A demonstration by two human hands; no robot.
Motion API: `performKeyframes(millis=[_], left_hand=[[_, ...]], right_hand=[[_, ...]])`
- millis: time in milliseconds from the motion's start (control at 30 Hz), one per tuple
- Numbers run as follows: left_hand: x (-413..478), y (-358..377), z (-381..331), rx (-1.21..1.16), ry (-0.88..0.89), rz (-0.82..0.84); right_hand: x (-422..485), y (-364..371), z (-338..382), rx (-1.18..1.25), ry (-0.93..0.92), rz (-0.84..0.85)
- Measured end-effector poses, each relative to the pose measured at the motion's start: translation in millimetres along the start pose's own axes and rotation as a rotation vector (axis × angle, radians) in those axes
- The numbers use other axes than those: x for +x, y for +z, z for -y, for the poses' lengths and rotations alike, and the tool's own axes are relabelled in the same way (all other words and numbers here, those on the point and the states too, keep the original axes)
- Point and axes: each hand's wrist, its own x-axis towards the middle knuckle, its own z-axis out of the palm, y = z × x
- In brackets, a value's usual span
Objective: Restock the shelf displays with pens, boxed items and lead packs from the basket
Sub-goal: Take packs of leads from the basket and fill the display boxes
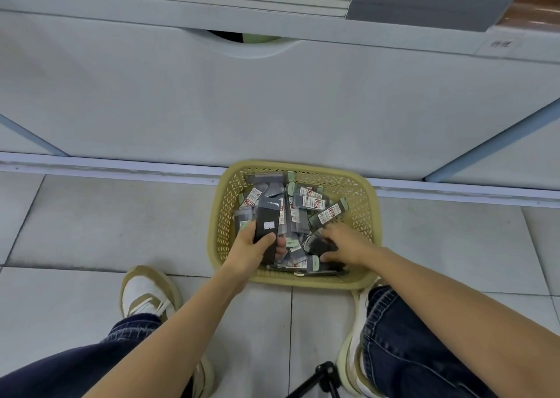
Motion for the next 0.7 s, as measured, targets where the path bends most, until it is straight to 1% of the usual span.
performKeyframes(millis=[67,200,233,300,367,433,567,633,700], left_hand=[[1.8,0.8,-0.3,-0.023,-0.022,-0.033],[5.5,2.5,-0.2,-0.067,-0.053,-0.092],[6.2,3.6,-0.8,-0.081,-0.057,-0.097],[7.6,5.9,-1.9,-0.117,-0.058,-0.094],[9.3,7.5,-2.8,-0.112,-0.059,-0.085],[11.1,7.6,-2.6,-0.121,-0.063,-0.099],[14.5,6.3,-1.9,-0.118,-0.046,-0.152],[15.2,6.5,-2.3,-0.100,-0.037,-0.154],[15.7,7.6,-3.7,-0.083,-0.027,-0.146]], right_hand=[[-2.7,-5.5,-2.2,0.126,-0.001,-0.010],[-9.6,-32.5,-1.5,0.625,0.012,-0.042],[-11.1,-40.0,0.9,0.730,0.003,-0.041],[-12.1,-49.7,8.1,0.867,-0.035,-0.040],[-10.5,-54.5,15.2,0.915,-0.061,-0.079],[-8.2,-58.3,18.2,0.890,-0.058,-0.170],[-5.1,-67.7,7.0,0.933,0.052,-0.482],[-3.7,-70.2,3.8,0.961,0.076,-0.511],[-3.3,-70.4,7.5,1.002,0.039,-0.467]])
